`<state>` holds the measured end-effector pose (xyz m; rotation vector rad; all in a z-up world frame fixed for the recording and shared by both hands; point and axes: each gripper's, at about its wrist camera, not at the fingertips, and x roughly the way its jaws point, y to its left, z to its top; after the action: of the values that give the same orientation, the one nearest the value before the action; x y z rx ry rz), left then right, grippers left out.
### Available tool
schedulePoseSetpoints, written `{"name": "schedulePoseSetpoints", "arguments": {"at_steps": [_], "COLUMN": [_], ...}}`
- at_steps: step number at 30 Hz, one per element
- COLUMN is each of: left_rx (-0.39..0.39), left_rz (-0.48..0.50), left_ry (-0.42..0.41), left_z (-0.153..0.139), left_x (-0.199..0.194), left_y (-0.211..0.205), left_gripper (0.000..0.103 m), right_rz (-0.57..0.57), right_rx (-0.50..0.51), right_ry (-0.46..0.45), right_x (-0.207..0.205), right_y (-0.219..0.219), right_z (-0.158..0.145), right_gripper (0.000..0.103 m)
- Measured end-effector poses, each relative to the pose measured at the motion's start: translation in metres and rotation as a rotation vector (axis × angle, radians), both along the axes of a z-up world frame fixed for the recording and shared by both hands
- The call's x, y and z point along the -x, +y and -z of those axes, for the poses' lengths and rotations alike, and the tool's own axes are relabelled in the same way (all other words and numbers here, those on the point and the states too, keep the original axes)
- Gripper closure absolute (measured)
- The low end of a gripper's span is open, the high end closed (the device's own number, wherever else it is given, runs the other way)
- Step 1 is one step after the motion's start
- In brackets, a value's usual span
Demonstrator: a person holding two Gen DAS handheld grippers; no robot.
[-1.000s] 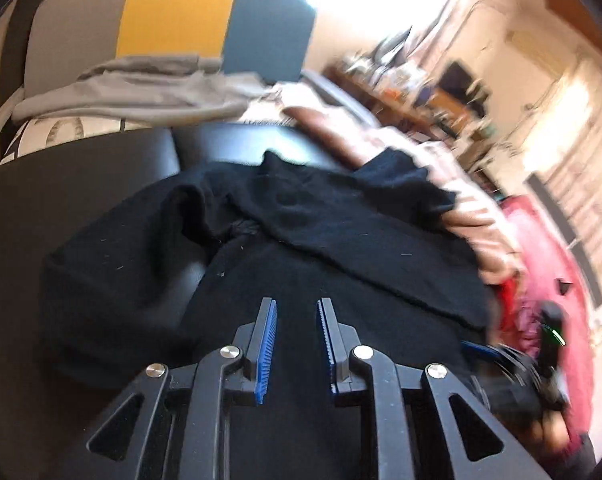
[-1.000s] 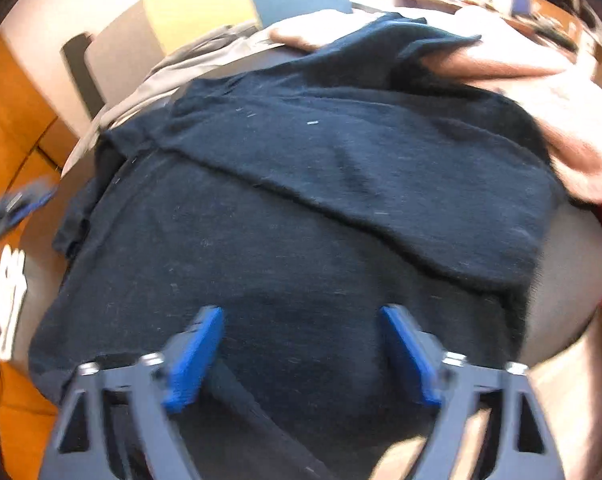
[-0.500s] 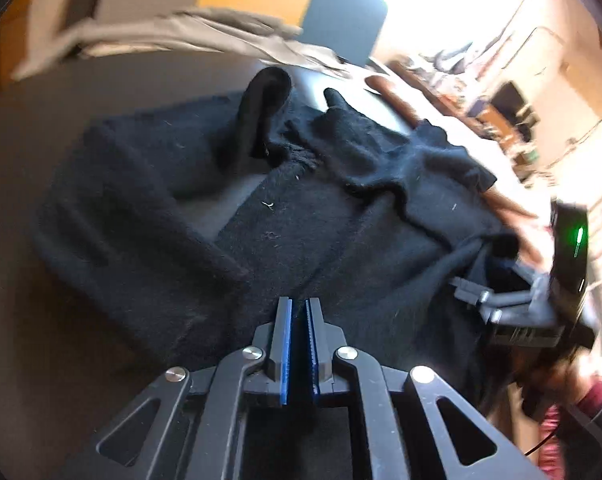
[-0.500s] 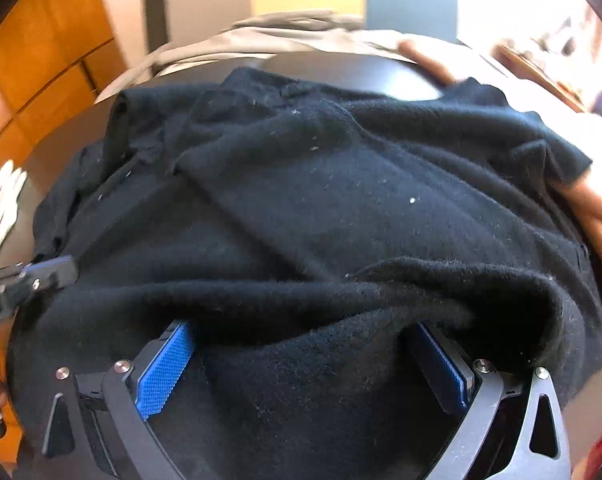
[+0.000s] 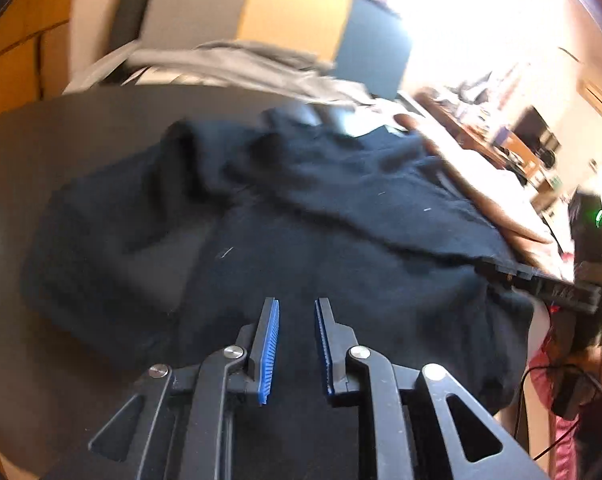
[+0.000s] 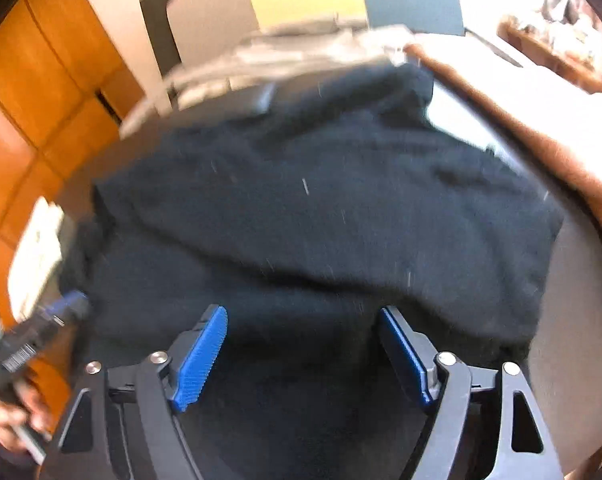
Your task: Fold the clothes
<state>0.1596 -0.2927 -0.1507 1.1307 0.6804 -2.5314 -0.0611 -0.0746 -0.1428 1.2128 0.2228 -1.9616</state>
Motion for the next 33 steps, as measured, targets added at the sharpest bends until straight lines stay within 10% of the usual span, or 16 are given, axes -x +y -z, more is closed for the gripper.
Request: {"name": "schedulePoseSetpoints", "arguments": {"at_steps": [4,11,15,24,33], "left_rx": [-0.033,-0.053,-0.044,-0.031,-0.009], "left_rz": [0.016,0.018,0.016,0.014,0.009], "left_ry": [-0.029,-0.001,0.001,0.001,-0.02], "left_z": [0.015,0.034,0.034,0.041,0.041], "left_x": [0.022,0.027,0.029,0.029,0.039], "left_y": [-0.008,-0.016,-0.013,-0.01,-0.004], "left_gripper": [0.085,0.086,0.086,0.086,0.086], "right_rz": [-0.067,-0.1,-0.088,-0.004,0.369], "right_rx": [0.032,-0.165,-0.168,0.014,-0.007], "right_ry": [0.073,0.159,0.132,0.219,0.473], "right_x": [-0.001,0.014,0.022,0.036,0.091], "right_y": [-0.046,-0.155,-0.167,-0.111,0.053], "right_z": [-0.023,0.021,0.034,-0.052,-0.138], "right_gripper": [0.023,0.028,0.098,0.099,0.099]}}
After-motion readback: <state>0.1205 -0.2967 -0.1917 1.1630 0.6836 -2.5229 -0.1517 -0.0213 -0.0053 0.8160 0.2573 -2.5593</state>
